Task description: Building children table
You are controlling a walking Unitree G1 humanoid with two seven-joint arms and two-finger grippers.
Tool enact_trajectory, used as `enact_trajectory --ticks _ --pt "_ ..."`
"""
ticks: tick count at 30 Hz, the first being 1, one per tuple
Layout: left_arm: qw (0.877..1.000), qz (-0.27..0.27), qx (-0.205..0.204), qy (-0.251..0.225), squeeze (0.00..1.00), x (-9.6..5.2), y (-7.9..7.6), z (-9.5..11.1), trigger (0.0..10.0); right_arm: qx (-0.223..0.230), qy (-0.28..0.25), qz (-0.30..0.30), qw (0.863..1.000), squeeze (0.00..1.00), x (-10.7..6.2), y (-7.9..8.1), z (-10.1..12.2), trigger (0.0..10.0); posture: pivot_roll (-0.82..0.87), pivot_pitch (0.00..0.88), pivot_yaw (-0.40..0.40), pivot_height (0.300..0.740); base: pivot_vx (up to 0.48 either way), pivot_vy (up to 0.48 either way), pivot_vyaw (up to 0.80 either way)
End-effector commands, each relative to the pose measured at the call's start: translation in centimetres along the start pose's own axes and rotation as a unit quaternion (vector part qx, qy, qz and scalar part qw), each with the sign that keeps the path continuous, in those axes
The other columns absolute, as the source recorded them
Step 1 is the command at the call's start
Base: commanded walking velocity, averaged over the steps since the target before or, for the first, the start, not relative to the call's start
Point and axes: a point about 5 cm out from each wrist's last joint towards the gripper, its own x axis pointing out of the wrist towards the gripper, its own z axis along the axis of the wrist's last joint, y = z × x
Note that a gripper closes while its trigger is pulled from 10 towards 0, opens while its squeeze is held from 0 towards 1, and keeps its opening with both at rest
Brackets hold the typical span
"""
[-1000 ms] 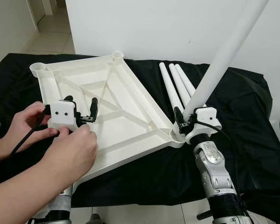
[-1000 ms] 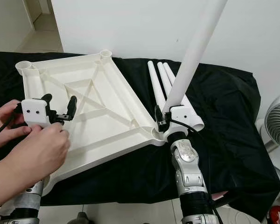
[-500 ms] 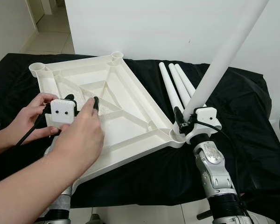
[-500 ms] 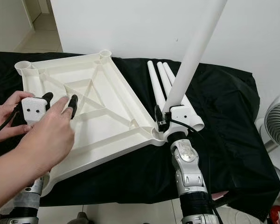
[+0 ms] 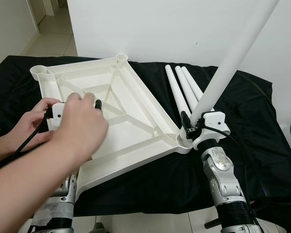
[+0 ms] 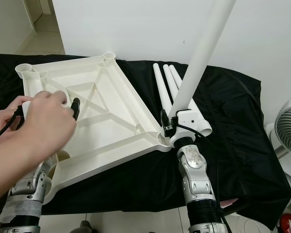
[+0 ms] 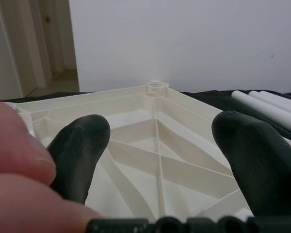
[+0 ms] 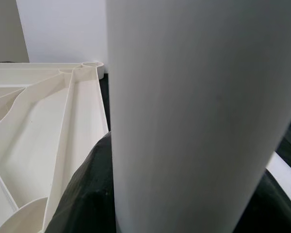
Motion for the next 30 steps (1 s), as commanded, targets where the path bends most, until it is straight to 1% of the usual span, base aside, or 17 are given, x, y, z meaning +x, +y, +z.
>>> enact_trajectory --ticks 1,12,30 --pt "1.0 0.008 -0.002 0.008 0.0 -0.27 -0.02 -0.39 10.0 0.0 -0.004 -0.003 1.0 0.0 0.0 -0.19 0.1 10.0 0.04 0.0 -0.047 0.74 0.0 0.0 0.0" --pt "1.0 0.007 -0.003 0.009 0.0 -0.29 -0.05 -0.39 10.0 0.0 -0.002 -0.003 1.0 0.0 -0.16 -0.25 0.05 10.0 0.04 0.0 -0.044 0.74 0.0 0.0 0.0" --pt "1.0 0.007 -0.001 0.01 0.0 -0.39 0.05 -0.43 10.0 0.001 -0.004 0.002 1.0 0.0 0.09 0.06 0.07 10.0 0.05 0.0 -0.049 0.74 0.0 0.0 0.0"
